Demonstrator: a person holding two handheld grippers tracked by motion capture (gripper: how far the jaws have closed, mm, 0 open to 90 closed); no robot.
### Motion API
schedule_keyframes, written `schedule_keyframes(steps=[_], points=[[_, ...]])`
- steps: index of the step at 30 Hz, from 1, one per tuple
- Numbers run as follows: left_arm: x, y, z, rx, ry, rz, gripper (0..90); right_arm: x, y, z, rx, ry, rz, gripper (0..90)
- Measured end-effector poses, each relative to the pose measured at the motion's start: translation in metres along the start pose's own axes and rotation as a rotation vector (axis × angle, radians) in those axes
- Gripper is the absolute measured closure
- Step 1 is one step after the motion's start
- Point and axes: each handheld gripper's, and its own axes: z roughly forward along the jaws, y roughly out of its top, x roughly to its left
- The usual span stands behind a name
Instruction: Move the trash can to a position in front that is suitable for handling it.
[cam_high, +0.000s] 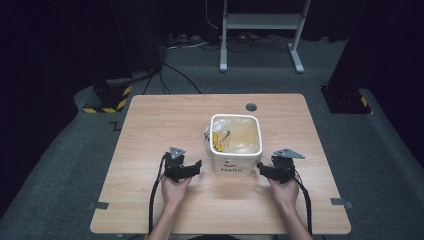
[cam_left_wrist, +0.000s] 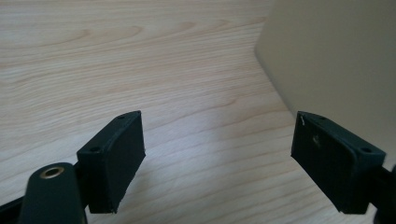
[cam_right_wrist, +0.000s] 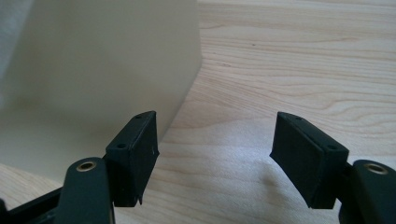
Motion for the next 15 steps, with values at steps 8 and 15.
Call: schedule_keyframes(steps=[8, 15], points=[[-0.01, 0.003, 0.008, -0.013, -0.057, 0.007, 15.8, 0.004, 0.005, 0.002, -0.019, 0.012, 0.003, 32.3], [-0.013, 0.004, 0.007, -0.036, -0.104, 0.021, 10.8, 0.003, 0.005, 0.001, -0.015, 0.026, -0.003, 33.6]])
